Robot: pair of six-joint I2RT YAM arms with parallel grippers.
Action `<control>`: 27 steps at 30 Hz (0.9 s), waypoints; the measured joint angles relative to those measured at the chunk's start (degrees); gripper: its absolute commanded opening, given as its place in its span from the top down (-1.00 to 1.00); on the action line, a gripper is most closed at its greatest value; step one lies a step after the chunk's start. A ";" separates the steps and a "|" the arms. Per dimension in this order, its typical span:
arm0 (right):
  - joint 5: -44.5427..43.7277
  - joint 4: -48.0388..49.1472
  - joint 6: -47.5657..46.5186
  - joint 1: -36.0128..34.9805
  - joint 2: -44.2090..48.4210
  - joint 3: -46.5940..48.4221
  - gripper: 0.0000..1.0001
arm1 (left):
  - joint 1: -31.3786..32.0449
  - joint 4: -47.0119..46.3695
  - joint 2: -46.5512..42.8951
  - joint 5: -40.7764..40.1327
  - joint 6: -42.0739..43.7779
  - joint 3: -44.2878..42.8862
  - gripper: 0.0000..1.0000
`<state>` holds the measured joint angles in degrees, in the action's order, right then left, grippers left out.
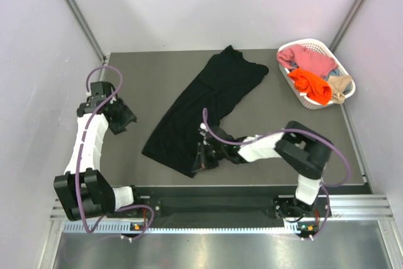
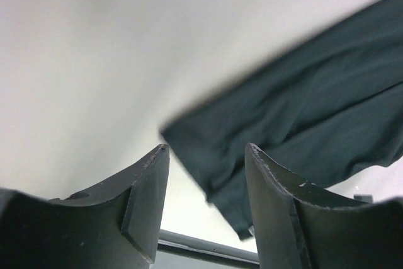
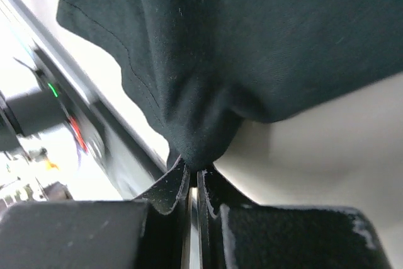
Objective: Fold and stack the t-shirts
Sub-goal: Fold the tshirt
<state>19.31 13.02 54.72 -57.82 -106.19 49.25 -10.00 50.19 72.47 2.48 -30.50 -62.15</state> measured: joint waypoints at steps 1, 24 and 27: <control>0.74 -1.55 -1.25 0.35 2.67 -2.51 1.00 | 0.42 -0.13 -0.13 0.59 0.04 0.15 -0.15; 5.70 -22.62 -5.20 10.80 59.52 -40.02 0.98 | 37.31 0.28 -7.61 6.54 -9.68 17.88 -0.08; 5.46 -23.28 -4.07 10.86 61.20 -40.98 0.99 | 41.72 0.83 -7.80 7.13 -11.67 20.61 -0.08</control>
<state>24.77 -10.26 50.65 -46.96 -44.99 8.27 31.73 51.03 64.66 9.61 -42.17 -41.54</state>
